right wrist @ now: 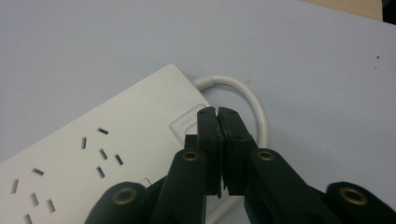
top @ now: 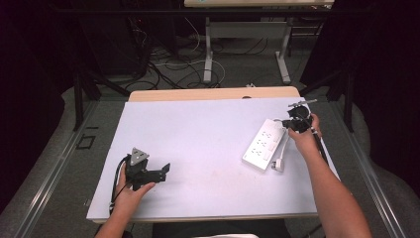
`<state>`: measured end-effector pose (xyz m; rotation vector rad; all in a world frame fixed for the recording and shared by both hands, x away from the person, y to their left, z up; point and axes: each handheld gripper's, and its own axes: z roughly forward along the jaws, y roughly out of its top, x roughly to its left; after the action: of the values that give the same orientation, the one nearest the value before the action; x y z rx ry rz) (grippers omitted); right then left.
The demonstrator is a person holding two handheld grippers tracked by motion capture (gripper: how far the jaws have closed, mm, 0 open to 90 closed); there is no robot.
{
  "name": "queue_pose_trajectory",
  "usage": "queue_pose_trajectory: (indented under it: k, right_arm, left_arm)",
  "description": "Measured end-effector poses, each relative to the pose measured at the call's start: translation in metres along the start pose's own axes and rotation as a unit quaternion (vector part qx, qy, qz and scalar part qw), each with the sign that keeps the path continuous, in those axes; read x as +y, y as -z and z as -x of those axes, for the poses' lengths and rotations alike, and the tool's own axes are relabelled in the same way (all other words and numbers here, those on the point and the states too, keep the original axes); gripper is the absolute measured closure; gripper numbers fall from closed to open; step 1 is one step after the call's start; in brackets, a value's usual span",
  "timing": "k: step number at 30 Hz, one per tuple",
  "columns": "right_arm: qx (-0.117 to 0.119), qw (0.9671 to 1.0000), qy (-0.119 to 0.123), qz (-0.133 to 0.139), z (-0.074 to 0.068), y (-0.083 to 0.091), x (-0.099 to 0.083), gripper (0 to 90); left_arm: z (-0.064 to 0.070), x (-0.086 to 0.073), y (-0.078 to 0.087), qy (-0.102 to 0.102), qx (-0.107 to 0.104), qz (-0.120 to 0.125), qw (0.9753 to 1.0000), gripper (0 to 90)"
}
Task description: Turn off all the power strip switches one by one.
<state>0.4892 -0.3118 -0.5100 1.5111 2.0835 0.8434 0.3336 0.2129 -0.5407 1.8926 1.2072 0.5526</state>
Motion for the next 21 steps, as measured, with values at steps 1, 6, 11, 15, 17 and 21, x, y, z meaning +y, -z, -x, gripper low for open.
queue_pose_trajectory:
  k: [1, 6, 11, 15, 17, 21]
  right_arm:
    - [-0.001, 1.0000, -0.002, -0.002, 0.000, -0.002, 0.000, 90.0]
    - [0.000, 1.0000, 0.002, -0.007, 0.001, -0.007, -0.001, 90.0]
    - [0.000, 1.0000, 0.005, -0.006, 0.000, -0.011, -0.001, 90.0]
    - [0.003, 1.0000, 0.005, -0.005, -0.001, -0.015, -0.001, 90.0]
    - [0.002, 1.0000, 0.003, -0.009, -0.001, -0.015, -0.001, 90.0]
    - [0.005, 0.9999, 0.005, -0.008, 0.000, -0.017, -0.002, 90.0]
  left_arm:
    - [0.000, 0.000, 0.000, -0.001, 0.000, 0.000, 1.0000, 2.1]
    - [0.000, 0.000, -0.001, 0.000, 0.000, -0.002, 1.0000, 2.2]
    - [0.000, 0.000, -0.001, 0.001, 0.001, -0.003, 1.0000, 2.3]
    - [-0.001, -0.001, -0.001, 0.001, 0.001, -0.004, 1.0000, 2.3]
    - [-0.001, -0.001, -0.001, 0.001, 0.001, -0.003, 1.0000, 2.4]
    - [-0.001, -0.001, -0.001, 0.001, 0.002, -0.004, 1.0000, 2.4]
